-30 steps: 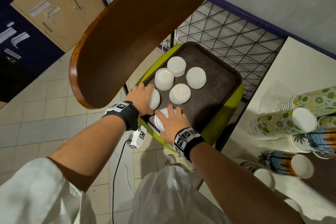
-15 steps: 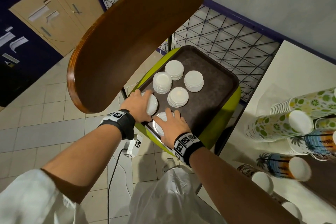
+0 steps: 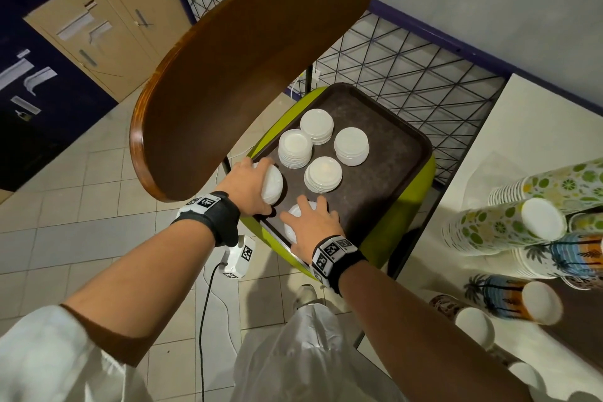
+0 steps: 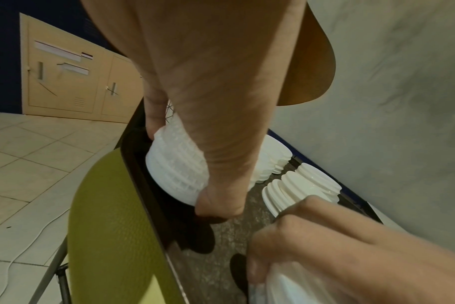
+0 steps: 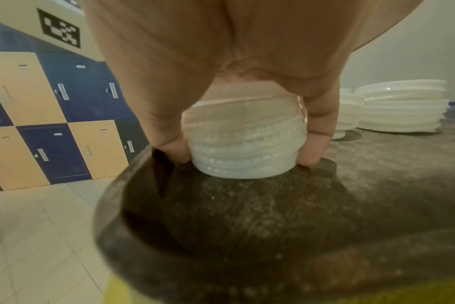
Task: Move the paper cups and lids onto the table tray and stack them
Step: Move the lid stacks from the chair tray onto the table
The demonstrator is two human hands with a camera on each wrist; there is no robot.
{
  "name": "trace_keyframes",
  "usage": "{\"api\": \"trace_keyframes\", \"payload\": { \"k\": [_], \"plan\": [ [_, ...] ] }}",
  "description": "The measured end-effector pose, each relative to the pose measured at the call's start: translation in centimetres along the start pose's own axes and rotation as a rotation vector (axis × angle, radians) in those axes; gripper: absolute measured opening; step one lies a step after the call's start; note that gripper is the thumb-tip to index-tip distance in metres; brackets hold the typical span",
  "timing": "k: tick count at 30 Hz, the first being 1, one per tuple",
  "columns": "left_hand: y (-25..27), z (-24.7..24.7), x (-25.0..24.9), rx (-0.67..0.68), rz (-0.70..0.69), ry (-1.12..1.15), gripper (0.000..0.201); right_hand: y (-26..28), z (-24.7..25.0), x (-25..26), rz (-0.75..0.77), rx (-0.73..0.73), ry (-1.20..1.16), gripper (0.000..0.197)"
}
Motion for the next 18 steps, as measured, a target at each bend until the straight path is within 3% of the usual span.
{"api": "trace_keyframes", "payload": {
  "k": [10, 14, 18],
  "plan": [
    [2.7, 2.1, -0.9, -0.098, -0.022, 0.134, 0.104, 1.5, 0.9, -1.6, -0.111, 0.021, -0.122, 0.071],
    [5.8, 3.6, -1.8, -0.162, -0.018, 0.226, 0.104, 4.1, 3.7, -3.3, -0.145, -0.002, -0.3, 0.069],
    [10.7, 5.5, -4.3, -0.217, -0.043, 0.279, 0.099, 9.7, 8.0, -4.9, -0.148, -0.118, -0.416, 0.066]
  ]
}}
Point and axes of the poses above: each hand's wrist, its own y-axis away from the middle knuckle, its own z-axis out of the back of the hand, x = y × z, the point moved 10 cm from there along -y, towards the middle knuckle, and after that the axes turned 12 degrees about x, right-handed, at the moved point
